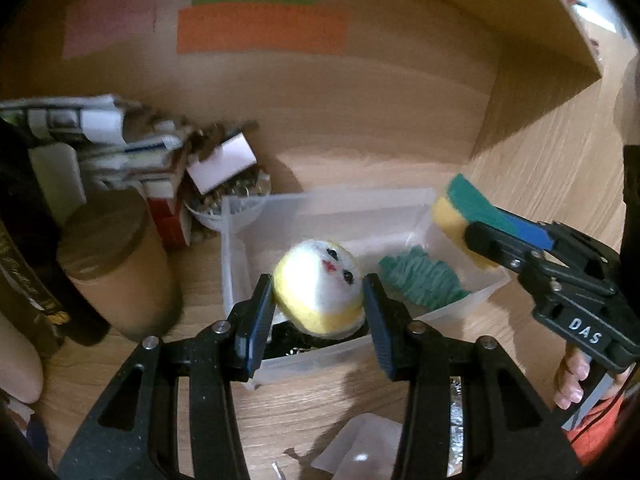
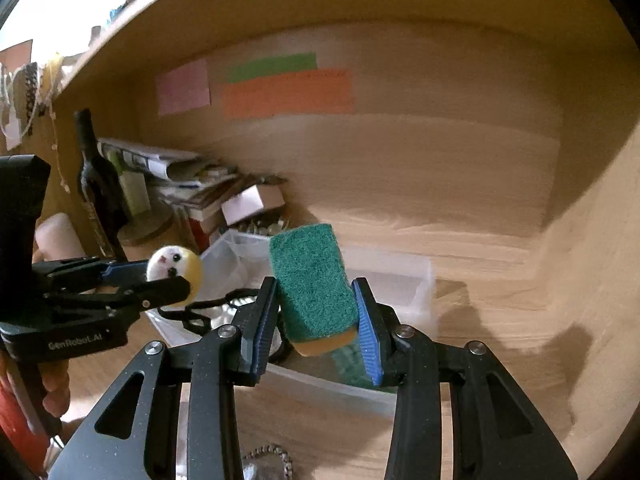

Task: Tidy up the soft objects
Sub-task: 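Carry the plush ball and sponge into the clear box and lower them, then open both tools and withdraw them from the box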

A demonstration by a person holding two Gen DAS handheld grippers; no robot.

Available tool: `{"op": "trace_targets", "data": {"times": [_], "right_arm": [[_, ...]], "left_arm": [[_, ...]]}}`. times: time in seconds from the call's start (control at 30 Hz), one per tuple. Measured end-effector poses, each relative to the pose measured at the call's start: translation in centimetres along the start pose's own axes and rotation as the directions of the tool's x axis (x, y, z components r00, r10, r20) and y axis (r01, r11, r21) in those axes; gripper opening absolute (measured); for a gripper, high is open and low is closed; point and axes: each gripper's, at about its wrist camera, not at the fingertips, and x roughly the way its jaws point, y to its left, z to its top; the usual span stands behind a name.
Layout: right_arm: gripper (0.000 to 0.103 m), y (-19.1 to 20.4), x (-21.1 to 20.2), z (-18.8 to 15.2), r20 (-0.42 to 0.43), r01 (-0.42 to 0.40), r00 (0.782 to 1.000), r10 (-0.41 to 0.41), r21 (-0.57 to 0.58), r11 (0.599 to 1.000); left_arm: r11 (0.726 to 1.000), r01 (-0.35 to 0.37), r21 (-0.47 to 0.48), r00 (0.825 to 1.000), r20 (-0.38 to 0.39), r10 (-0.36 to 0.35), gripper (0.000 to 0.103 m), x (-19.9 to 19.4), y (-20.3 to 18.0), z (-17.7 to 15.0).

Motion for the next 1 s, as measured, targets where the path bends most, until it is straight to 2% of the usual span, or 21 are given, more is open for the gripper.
{"op": "trace_targets", "data": {"times": [0.23, 0.57, 0.6, 0.67, 0.73, 0.8, 0.9, 1.0], "right_arm": [[0.034, -0.4, 4.5, -0.6, -0.110, -0.008, 0.994, 0.012, 0.038, 0.999], [0.035, -1.0, 6.9, -1.8, -0.208, 0.015, 0.978, -0.008, 0.033, 0.999], [0.035, -1.0, 7.0, -1.9, -0.213, 0.017, 0.977, -0.011, 0.028, 0.999], [0.035, -0.8, 7.4, -2.0, -0.221, 0.025, 0.975, -0.020, 0.016, 1.000], [0.036, -0.7, 7.6, -2.2, -0.230, 0.025, 0.973, -0.022, 0.009, 1.000], [0.040, -0.8, 7.6, -2.0, -0.230, 0.030, 0.973, -0.027, 0.007, 1.000], [0.050, -0.8, 7.0, -1.8, -0.215, 0.037, 0.976, -0.035, 0.009, 0.999], [0.053, -1.0, 6.1, -1.4, -0.191, 0.038, 0.981, -0.035, 0.013, 0.999]], "left_arm": [[1.000, 0.014, 0.017, 0.996, -0.087, -0.013, 0.044, 3.6, -0.5, -0.3], [1.000, 0.008, 0.013, 0.993, -0.119, -0.007, 0.048, 5.0, 0.0, -0.5], [1.000, 0.010, 0.010, 0.993, -0.119, -0.009, 0.049, 4.9, 0.1, -0.5], [1.000, 0.009, 0.007, 0.994, -0.113, -0.008, 0.058, 4.7, 0.2, -0.5], [1.000, 0.005, 0.009, 0.995, -0.100, -0.004, 0.061, 4.2, 0.2, -0.5], [1.000, 0.007, 0.010, 0.996, -0.090, -0.007, 0.063, 3.5, 0.1, -0.5], [1.000, 0.002, 0.008, 0.998, -0.071, -0.002, 0.070, 2.7, 0.2, -0.4], [1.000, -0.011, 0.011, 0.999, -0.032, 0.011, 0.076, 1.1, 0.4, -0.3]]}}
